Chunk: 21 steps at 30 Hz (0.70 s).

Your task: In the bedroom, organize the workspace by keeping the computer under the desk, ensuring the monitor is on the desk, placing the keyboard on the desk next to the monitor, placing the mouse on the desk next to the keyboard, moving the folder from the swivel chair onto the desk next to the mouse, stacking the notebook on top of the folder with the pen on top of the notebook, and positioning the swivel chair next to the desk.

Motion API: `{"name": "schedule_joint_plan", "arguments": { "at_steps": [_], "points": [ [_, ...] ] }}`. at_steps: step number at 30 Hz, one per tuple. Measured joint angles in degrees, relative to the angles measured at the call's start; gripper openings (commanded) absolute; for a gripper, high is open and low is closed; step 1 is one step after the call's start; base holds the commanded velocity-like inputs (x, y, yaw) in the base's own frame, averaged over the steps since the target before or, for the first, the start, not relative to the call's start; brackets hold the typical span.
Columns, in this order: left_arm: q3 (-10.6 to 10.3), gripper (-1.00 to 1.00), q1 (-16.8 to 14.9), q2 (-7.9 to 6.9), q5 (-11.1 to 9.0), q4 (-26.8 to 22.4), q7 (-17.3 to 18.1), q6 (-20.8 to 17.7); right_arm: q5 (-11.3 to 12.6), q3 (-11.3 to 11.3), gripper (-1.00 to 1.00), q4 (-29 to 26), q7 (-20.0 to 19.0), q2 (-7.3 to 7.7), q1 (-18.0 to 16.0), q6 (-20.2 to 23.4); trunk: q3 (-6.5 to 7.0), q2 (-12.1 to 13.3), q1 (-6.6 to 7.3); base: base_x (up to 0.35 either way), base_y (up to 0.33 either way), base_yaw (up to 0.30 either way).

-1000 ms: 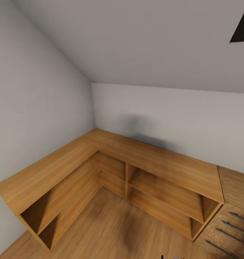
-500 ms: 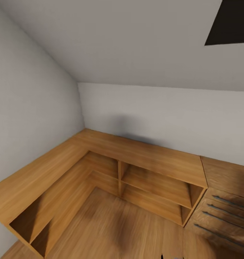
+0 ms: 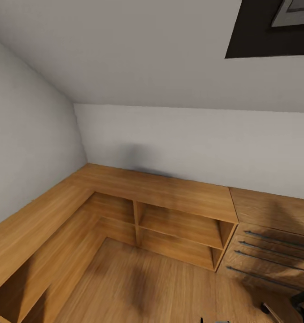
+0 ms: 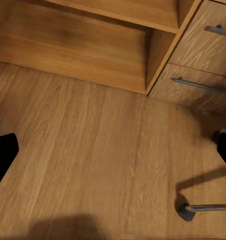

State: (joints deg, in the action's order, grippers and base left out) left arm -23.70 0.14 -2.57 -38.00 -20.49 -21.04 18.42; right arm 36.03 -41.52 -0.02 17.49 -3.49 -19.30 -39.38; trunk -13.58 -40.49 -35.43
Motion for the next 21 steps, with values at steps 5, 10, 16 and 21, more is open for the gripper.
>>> {"name": "schedule_joint_plan", "arguments": {
  "at_steps": [5, 10, 16, 21],
  "points": [
    [0.01, 1.00, 0.01, 0.00, 0.00, 0.00, 0.02, 0.02, -0.07, -0.01, 1.00, 0.00, -0.03, 0.00, 0.00, -0.03, 0.00, 0.00, 0.00, 0.000, 0.001, -0.277],
    [0.02, 1.00, 0.02, -0.03, 0.02, 0.00, -0.04, 0.20, -0.10, -0.08, 1.00, 0.00, -0.03, 0.00, 0.00, -0.08, 0.00, 0.00, 0.00, 0.000, 0.000, -0.286],
    [0.02, 1.00, 0.00, -0.04, 0.00, 0.00, -0.06, 0.24, -0.10, -0.10, 1.00, 0.00, -0.03, 0.00, 0.00, -0.09, 0.00, 0.00, 0.00, 0.000, 0.000, -0.297],
    [0.01, 1.00, 0.01, -0.01, 0.03, 0.00, -0.03, 0.26, -0.14, -0.09, 1.00, -0.01, -0.05, 0.00, 0.00, -0.08, 0.00, 0.00, 0.01, 0.074, 0.059, -0.299]
  ]
}}
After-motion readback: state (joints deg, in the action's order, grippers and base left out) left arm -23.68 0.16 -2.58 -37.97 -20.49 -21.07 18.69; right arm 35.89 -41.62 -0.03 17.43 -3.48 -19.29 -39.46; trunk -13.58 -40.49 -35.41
